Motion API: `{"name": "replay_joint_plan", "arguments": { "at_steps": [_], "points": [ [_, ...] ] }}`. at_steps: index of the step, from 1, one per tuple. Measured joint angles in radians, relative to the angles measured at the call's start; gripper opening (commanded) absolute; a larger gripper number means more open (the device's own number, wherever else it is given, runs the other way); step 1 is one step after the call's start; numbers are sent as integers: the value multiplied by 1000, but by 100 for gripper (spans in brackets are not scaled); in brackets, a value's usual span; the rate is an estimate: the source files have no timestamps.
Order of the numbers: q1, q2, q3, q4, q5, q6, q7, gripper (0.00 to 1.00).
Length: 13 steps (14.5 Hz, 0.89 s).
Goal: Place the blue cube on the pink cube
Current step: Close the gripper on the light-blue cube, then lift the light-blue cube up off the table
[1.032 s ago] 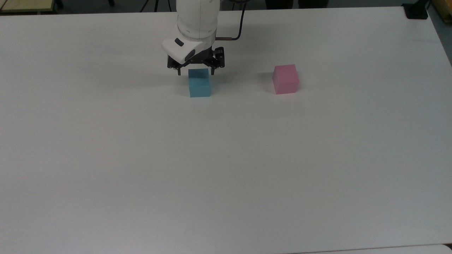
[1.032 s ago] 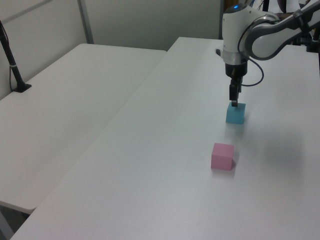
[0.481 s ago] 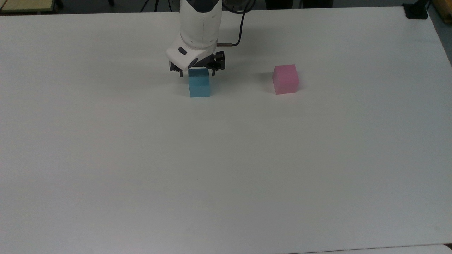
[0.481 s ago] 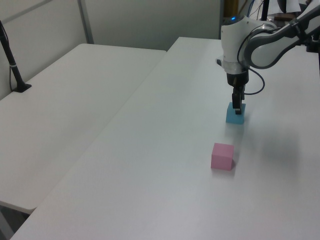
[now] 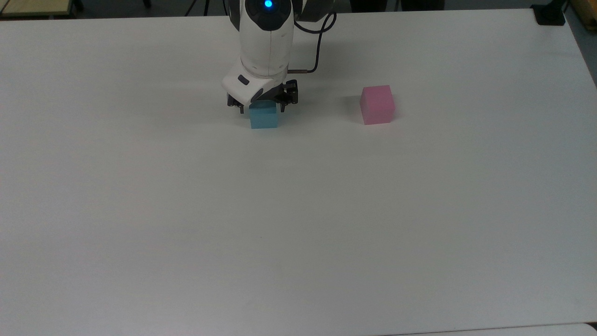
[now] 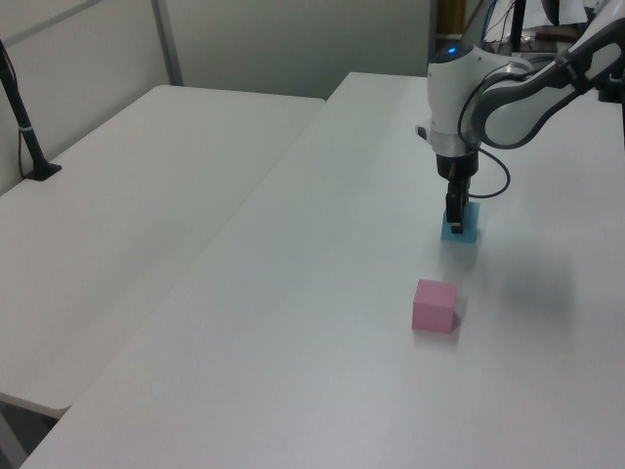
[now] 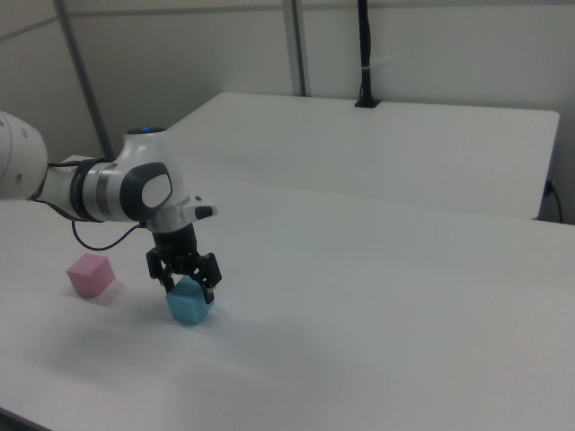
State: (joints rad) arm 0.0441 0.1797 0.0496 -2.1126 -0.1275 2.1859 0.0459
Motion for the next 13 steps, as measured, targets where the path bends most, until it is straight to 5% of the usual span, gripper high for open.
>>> {"name": "replay_joint_plan", "arguments": {
  "at_steps": [3, 8, 13],
  "points": [
    [0, 1, 0, 0, 0, 0, 0, 57],
    [4, -1, 2, 1, 0, 0, 0, 46],
    [15, -3, 2, 3, -1, 0, 0, 45]
  ]
}}
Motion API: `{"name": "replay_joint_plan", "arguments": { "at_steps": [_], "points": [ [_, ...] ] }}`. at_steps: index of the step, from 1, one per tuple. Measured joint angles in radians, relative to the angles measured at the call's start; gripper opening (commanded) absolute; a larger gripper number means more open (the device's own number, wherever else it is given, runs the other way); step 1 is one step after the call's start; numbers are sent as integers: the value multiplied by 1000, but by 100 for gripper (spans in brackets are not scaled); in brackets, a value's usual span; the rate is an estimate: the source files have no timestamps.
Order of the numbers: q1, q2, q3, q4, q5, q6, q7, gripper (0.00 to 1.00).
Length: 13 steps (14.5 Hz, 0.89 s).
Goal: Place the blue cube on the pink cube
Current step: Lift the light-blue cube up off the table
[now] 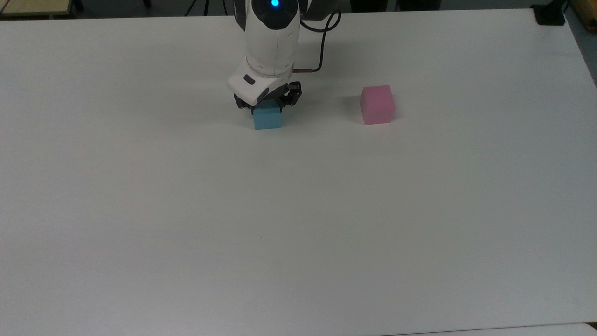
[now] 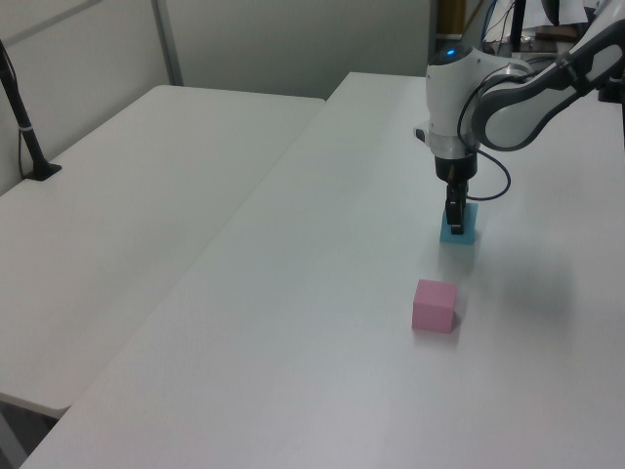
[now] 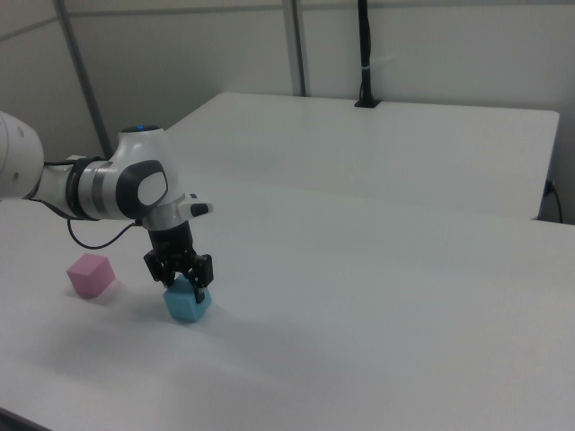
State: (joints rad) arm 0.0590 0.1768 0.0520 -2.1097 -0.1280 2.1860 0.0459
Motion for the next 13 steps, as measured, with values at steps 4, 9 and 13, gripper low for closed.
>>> {"name": "replay_joint_plan", "arguments": {
  "at_steps": [4, 9, 13],
  "points": [
    [-2, -52, -2, 18, 0, -59, -11, 45],
    [-7, -120, -60, 185, 1, -325, -103, 46],
    [-8, -125, -106, 320, 3, -454, -161, 46]
  ]
}}
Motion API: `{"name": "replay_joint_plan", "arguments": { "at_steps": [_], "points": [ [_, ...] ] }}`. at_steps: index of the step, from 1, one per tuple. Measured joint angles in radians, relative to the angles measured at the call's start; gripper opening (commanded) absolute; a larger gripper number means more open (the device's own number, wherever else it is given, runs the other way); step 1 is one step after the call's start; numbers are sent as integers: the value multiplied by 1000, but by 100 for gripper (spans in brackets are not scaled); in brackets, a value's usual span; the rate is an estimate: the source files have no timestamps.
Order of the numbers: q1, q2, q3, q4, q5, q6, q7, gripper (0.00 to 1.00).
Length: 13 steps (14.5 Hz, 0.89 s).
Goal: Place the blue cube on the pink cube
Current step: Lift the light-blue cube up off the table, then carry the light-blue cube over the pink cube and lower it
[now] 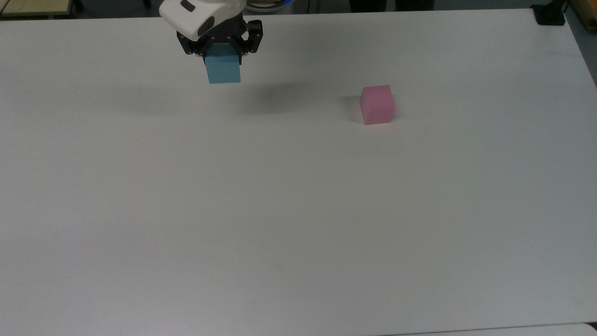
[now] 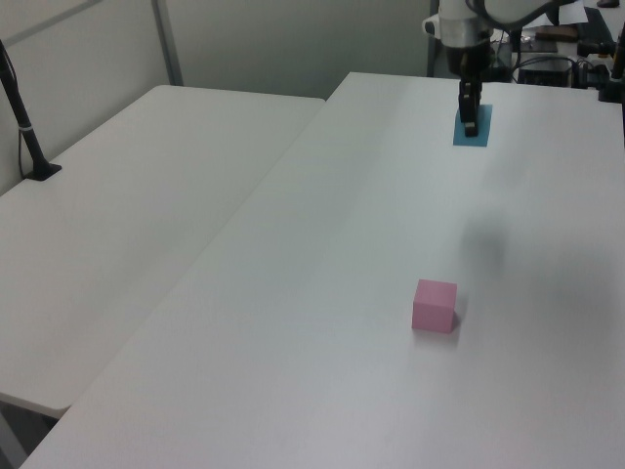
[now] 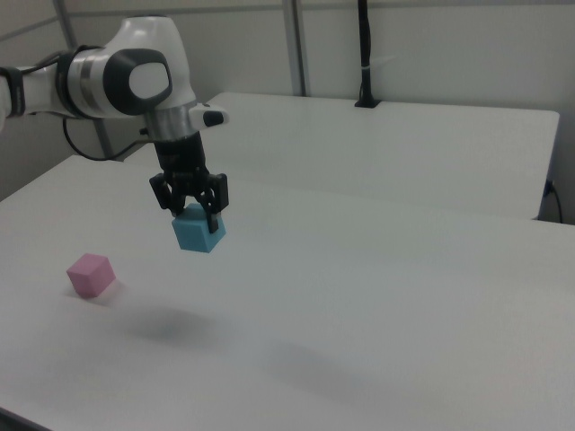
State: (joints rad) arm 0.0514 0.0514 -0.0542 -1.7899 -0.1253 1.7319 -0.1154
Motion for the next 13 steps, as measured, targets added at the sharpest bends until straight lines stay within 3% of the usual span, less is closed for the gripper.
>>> {"name": "replay_joint_plan", "arguments": {
  "at_steps": [7, 10, 13],
  "points": [
    [-9, 1, 1, 106, 0, -86, 0, 47],
    [-11, 0, 2, 129, 2, -94, 0, 53],
    [-6, 6, 7, 129, 45, -94, 0, 53]
  ]
}}
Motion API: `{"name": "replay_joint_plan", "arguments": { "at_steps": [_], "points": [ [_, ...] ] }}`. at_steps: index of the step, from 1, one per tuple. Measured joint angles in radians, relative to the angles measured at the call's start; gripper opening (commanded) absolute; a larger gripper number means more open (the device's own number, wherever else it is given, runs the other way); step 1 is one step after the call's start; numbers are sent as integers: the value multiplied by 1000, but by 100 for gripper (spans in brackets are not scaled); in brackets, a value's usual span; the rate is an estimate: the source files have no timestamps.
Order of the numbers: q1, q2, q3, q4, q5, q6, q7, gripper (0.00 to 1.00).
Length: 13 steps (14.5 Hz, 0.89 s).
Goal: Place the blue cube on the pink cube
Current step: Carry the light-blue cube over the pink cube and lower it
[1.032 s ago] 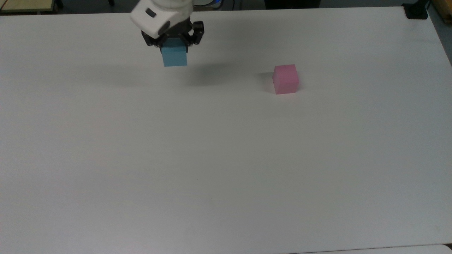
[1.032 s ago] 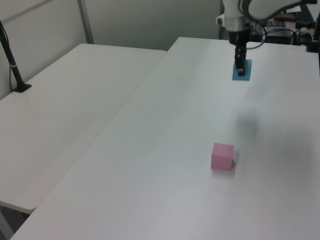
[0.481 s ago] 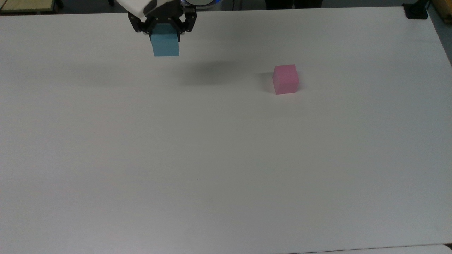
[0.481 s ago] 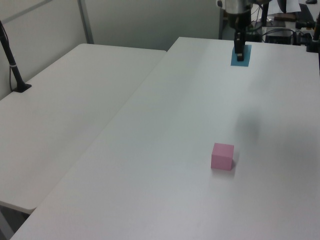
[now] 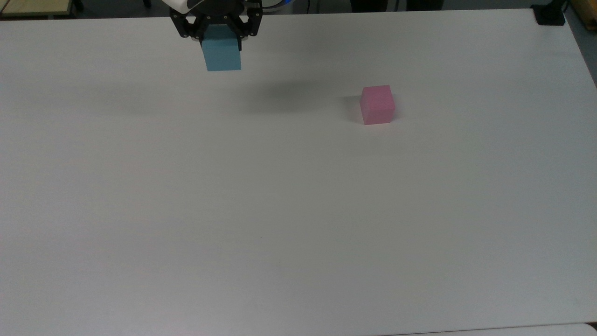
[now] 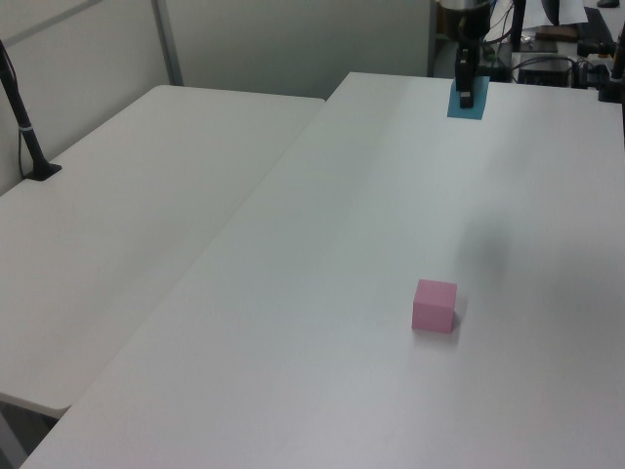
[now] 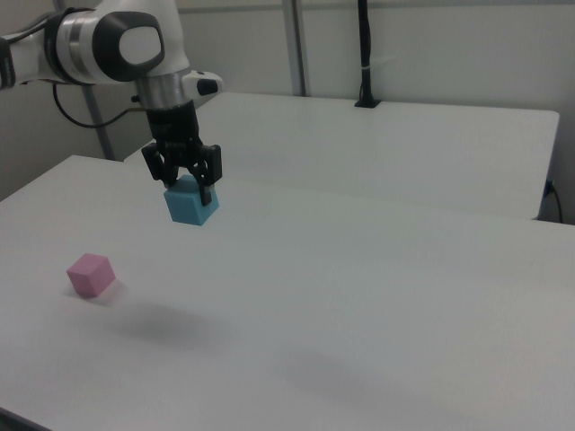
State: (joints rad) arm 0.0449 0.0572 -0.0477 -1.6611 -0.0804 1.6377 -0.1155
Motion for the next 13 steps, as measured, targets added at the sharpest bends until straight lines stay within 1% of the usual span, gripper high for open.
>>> {"name": "replay_joint_plan", "arguments": {
  "at_steps": [2, 5, 13],
  "points": [
    [15, 1, 3, 0, 26, 0, 0, 53],
    [73, 1, 6, 2, 42, 2, 35, 53],
    [295, 1, 13, 3, 42, 40, 228, 53]
  ]
}}
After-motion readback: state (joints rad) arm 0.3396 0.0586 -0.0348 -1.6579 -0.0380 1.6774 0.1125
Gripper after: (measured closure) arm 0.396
